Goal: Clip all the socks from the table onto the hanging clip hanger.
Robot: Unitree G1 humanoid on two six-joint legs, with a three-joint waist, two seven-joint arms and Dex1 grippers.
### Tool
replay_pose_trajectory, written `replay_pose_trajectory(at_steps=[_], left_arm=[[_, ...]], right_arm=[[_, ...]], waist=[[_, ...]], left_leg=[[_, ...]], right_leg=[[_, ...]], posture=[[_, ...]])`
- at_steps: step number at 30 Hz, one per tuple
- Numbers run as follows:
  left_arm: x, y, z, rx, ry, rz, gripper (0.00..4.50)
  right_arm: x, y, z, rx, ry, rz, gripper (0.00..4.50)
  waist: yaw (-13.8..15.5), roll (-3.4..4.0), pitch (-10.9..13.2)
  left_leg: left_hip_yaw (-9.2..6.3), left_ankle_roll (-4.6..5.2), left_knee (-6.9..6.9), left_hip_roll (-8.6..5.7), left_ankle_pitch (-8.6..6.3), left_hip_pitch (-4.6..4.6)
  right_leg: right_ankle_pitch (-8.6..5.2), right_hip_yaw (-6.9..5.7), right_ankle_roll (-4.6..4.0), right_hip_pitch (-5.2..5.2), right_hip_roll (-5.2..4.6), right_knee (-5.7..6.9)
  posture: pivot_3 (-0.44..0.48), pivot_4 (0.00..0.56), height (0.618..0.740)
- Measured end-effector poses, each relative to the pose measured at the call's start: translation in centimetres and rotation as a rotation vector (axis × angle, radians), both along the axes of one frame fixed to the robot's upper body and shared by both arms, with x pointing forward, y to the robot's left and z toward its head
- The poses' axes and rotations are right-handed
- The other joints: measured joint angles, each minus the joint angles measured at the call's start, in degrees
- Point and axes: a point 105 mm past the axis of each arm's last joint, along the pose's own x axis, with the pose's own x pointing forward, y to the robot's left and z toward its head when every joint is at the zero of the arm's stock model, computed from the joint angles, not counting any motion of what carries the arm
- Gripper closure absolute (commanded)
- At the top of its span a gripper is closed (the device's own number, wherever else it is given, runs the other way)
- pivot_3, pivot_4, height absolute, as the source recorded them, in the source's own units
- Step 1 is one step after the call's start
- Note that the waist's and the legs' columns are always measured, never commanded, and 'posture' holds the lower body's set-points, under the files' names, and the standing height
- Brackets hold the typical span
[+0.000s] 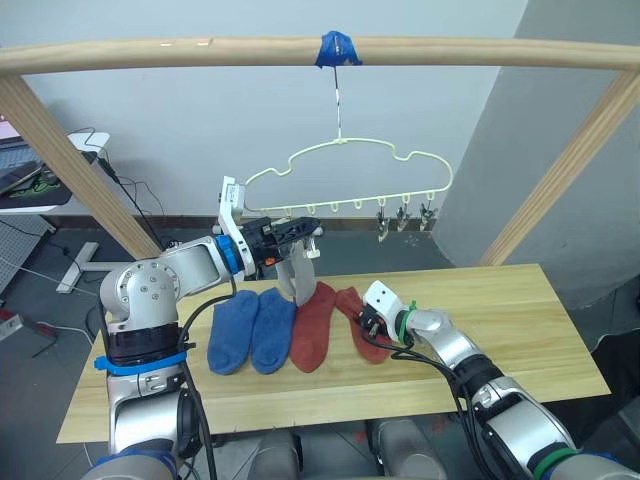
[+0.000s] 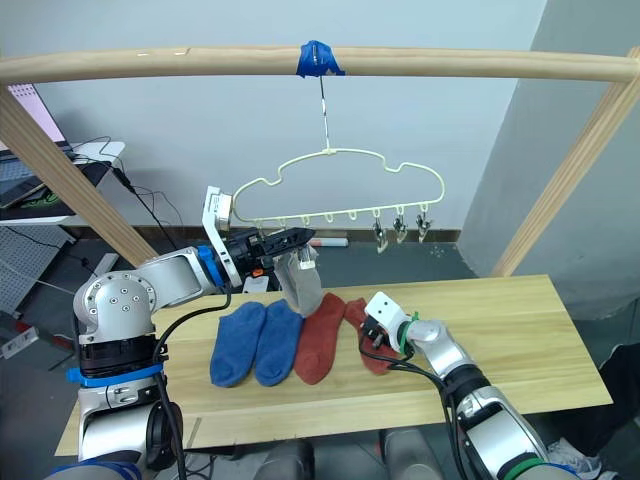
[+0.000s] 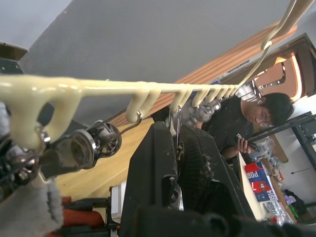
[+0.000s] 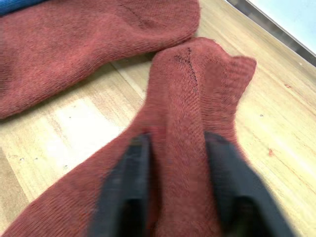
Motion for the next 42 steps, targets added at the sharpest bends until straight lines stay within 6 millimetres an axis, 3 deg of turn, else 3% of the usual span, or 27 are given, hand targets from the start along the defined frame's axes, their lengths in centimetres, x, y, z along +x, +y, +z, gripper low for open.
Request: replay_pose_trajectory(at_steps=[2, 8, 15, 20, 26, 36, 42], left_arm=[[0.0, 0.0, 0.0, -0.003, 0.000, 0.003, 4.37], [0.2, 0.0, -0.1, -0.025, 0.011, 0.016, 4.37], [0.7, 0.3, -0.4, -0.132, 0.102, 0.044, 4.37], [2.1, 0.5, -0.1, -0.318, 0.208, 0.091, 4.37], [2.5, 0.7, 0.6, -0.352, 0.230, 0.117, 4.37], [2.4, 0.0, 0.6, -0.336, 0.234, 0.106, 4.37], [2.5, 0.1, 0.6, -0.335, 0.229, 0.114, 4.37]], right_arm=[[-0.3, -0.6, 0.0, 0.001, -0.009, -0.001, 4.47], [-1.4, -2.4, 2.2, 0.077, -0.081, -0.004, 4.47], [-3.2, -1.3, 10.1, 0.340, -0.268, 0.026, 4.47], [-3.8, -0.2, 13.3, 0.394, -0.381, 0.058, 4.47], [-3.9, -0.2, 13.7, 0.366, -0.424, 0.083, 4.47], [-4.4, 1.6, 15.4, 0.397, -0.463, 0.151, 4.47], [-4.7, 2.1, 15.3, 0.400, -0.445, 0.167, 4.47]], waist=[[0.3, 0.00, 0.0], [0.4, 0.00, 0.0], [0.3, 0.00, 0.0], [0.4, -0.02, 0.0], [0.3, -0.02, 0.0], [0.3, -0.02, 0.0], [0.4, -0.02, 0.0]], left_leg=[[0.01, 0.00, 0.00, 0.00, 0.00, -0.01], [0.01, 0.00, 0.00, 0.00, 0.00, -0.03], [0.01, 0.00, 0.02, 0.01, 0.00, 0.01], [0.01, 0.00, 0.08, 0.00, 0.00, -0.04], [0.02, 0.00, 0.02, 0.00, 0.00, -0.11], [0.01, 0.00, 0.03, 0.00, 0.00, -0.10], [0.01, 0.00, 0.02, 0.00, 0.00, -0.11]], right_leg=[[0.00, 0.00, 0.00, 0.00, 0.00, -0.01], [-0.01, 0.00, 0.00, 0.00, -0.01, -0.02], [-0.01, 0.00, 0.01, 0.00, 0.02, 0.02], [0.00, -0.01, 0.02, 0.01, 0.00, 0.00], [-0.01, 0.00, 0.01, -0.02, 0.00, -0.14], [0.00, -0.01, 0.00, -0.02, 0.01, -0.11], [-0.01, -0.01, 0.00, -0.02, 0.00, -0.15]], posture=[[-0.083, 0.126, 0.740], [-0.094, 0.131, 0.740], [-0.116, 0.136, 0.740], [-0.137, 0.138, 0.740], [-0.138, 0.143, 0.740], [-0.132, 0.151, 0.740], [-0.133, 0.157, 0.740]])
